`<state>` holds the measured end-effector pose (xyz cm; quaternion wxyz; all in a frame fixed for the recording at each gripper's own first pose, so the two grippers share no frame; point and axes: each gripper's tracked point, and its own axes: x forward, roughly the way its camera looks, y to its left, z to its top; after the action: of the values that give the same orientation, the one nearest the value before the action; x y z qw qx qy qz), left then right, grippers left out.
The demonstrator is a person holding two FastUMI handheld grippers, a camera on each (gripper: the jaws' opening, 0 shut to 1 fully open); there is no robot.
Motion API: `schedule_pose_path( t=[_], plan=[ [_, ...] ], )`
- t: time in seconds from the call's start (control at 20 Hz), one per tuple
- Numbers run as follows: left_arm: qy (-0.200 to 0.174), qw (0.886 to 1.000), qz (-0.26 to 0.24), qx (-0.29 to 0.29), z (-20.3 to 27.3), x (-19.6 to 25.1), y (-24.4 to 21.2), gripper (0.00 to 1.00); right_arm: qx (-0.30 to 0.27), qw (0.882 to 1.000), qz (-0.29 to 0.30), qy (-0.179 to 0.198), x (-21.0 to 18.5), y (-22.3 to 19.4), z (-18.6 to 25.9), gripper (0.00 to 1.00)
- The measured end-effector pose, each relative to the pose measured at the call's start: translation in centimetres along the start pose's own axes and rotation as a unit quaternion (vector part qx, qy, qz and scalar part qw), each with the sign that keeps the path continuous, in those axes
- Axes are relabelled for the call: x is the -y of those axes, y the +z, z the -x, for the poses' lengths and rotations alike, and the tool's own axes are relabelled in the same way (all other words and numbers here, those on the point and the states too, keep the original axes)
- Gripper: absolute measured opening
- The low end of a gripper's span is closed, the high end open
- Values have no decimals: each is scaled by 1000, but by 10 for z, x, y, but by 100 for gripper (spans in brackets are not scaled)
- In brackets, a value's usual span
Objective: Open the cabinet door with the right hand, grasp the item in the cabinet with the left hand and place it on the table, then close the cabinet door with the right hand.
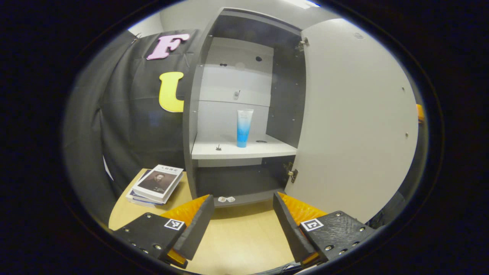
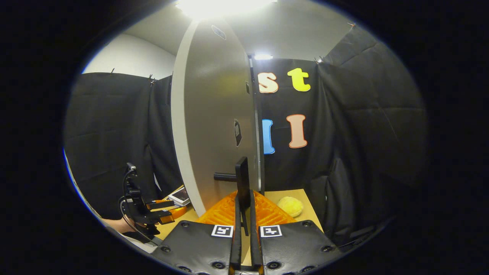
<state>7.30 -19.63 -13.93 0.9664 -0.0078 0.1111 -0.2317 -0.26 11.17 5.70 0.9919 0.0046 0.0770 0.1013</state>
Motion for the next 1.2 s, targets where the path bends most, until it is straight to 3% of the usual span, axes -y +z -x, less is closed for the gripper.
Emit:
schedule_pose_path(
  t=[0.1, 0.3, 0.35, 0.4, 0.45, 0.5, 0.55, 0.8, 0.95, 1.05, 1.1, 1.2],
  plan=[
    [-7, 1000, 1, 1, -2, -1, 1, 91, 4, 1000, -4, -18, 3, 1, -1, 12],
    [-17, 1000, -6, -1, -6, -11, 2, 95, 20, 997, -26, -66, 12, 6, -5, 7],
    [-21, 1000, -7, -2, -7, -14, 1, 92, 24, 997, -32, -68, 10, 7, -5, 5],
    [-24, 1000, -7, -3, -7, -17, 1, 94, 27, 997, -42, -67, 7, 7, -5, 5],
    [-27, 1000, -8, -3, -8, -20, 2, 94, 29, 996, -53, -67, 5, 7, -5, 6],
    [-30, 999, -9, -4, -8, -22, 3, 95, 32, 995, -65, -68, 6, 8, -3, 15],
    [-33, 999, -11, -4, -8, -23, 5, 95, 33, 994, -77, -74, 6, 8, 3, 8],
    [-46, 999, -28, 4, -21, -24, 24, 92, 11, 990, -90, -113, 20, -13, 54, 5],
    [-56, 998, -22, 21, -38, -13, 45, 94, 3, 984, -84, -157, 57, -12, 78, 5],
    [-53, 998, -9, 27, -53, -9, 58, 94, 24, 980, -83, -181, 83, 6, 73, 5],
    [-49, 998, -6, 29, -62, -8, 66, 94, 38, 977, -85, -190, 95, 14, 65, 0],
    [-35, 999, -6, 39, -80, -9, 86, 94, 56, 975, -95, -192, 113, 22, 44, 14]
  ],
)
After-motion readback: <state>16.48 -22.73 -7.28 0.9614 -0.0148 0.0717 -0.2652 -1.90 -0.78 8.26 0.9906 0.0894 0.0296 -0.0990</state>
